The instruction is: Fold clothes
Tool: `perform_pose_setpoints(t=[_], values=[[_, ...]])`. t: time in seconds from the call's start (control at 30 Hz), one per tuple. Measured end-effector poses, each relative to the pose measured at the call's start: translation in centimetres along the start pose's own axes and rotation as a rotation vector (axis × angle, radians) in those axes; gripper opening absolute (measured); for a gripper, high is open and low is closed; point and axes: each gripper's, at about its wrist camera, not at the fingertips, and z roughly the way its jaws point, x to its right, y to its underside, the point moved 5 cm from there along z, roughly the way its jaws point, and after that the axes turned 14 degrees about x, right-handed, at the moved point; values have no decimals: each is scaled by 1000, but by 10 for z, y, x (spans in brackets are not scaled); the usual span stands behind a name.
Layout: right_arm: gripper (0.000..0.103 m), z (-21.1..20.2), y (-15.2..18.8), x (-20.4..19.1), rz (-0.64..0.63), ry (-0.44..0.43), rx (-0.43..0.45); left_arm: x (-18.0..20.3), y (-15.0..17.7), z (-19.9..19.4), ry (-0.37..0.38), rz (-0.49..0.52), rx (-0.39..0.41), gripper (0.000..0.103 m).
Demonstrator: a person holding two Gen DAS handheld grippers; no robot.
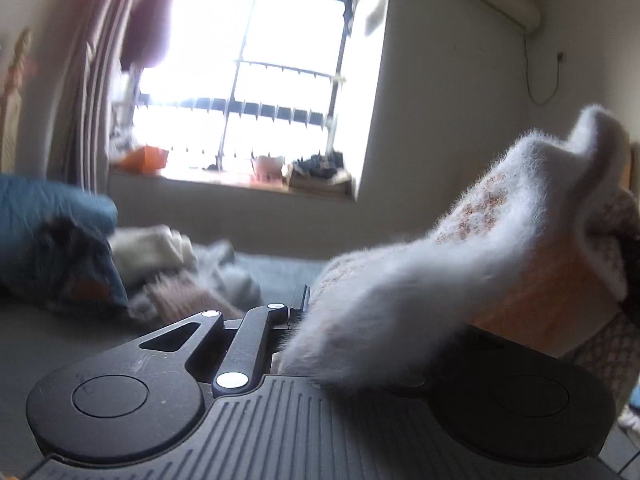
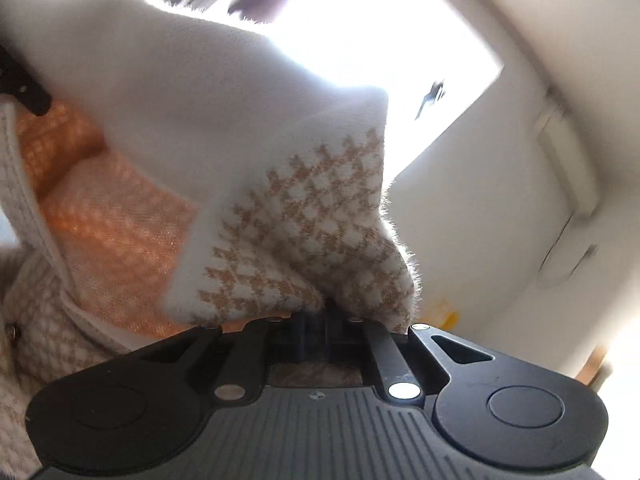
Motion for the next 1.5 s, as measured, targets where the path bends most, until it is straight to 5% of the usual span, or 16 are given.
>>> perform_pose_setpoints(t=[0.43,0.73,0.9,1.23,1.5], values=[[5,-43,-114,103,-74,200,353,18,-197,-50,81,191,373,12],[5,-98,-170,164,-55,273,502,38,-274,-88,197,231,470,12],[5,-135,-189,204,68,284,554,56,-304,-116,275,251,541,12],[6,-204,-203,251,264,217,647,70,-321,-131,344,213,522,12],[6,-184,-161,218,398,43,532,58,-261,-82,300,189,383,12]])
